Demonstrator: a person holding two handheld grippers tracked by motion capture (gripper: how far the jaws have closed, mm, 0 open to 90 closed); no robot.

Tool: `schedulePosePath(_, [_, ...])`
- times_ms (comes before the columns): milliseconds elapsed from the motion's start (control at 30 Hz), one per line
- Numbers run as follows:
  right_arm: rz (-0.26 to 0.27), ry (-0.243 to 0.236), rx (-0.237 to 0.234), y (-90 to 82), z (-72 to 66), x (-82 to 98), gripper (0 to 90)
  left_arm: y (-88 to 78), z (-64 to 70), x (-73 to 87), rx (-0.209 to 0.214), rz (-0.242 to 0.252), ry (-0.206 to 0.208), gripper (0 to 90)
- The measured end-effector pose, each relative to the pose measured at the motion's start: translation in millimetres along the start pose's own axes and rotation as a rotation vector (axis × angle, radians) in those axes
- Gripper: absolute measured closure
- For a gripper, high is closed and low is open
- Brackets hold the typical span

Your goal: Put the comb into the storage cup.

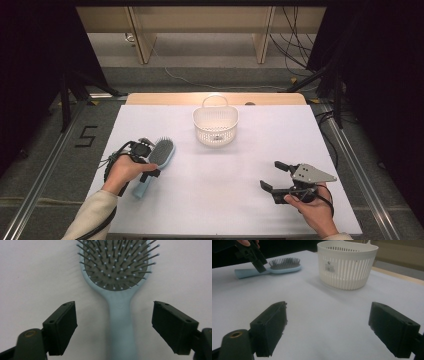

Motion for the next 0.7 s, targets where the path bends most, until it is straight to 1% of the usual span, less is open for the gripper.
schedulePosePath(167, [-0.002, 0.0, -0.001, 0.0, 0.1, 0.2, 15.7, 5.6, -1.6, -0.4, 0.002, -0.049, -0.004, 26.9])
schedulePosePath(267, [-0.002, 0.0, 0.0, 0.2, 0.2, 0.3, 15.7, 7.5, -1.9, -0.8, 0.005, -0.066, -0.003, 29.8])
schedulePosePath(433, [-0.003, 0.001, 0.0, 0.2, 0.2, 0.4, 15.7, 8.4, -1.2, -2.4, 0.01, -0.076, -0.009, 33.6])
schedulePosePath(700, [-0.005, 0.0, 0.0, 0.2, 0.4, 0.6, 15.7, 11.2, -1.5, -5.9, -0.012, -0.087, -0.011, 36.7])
Point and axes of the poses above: each handheld gripper's, and its own axes: y roughly forward along the jaws, x roughly out of its underside, z roughly to its right, the point moved 5 cm from there along y, roughly forward along the jaws
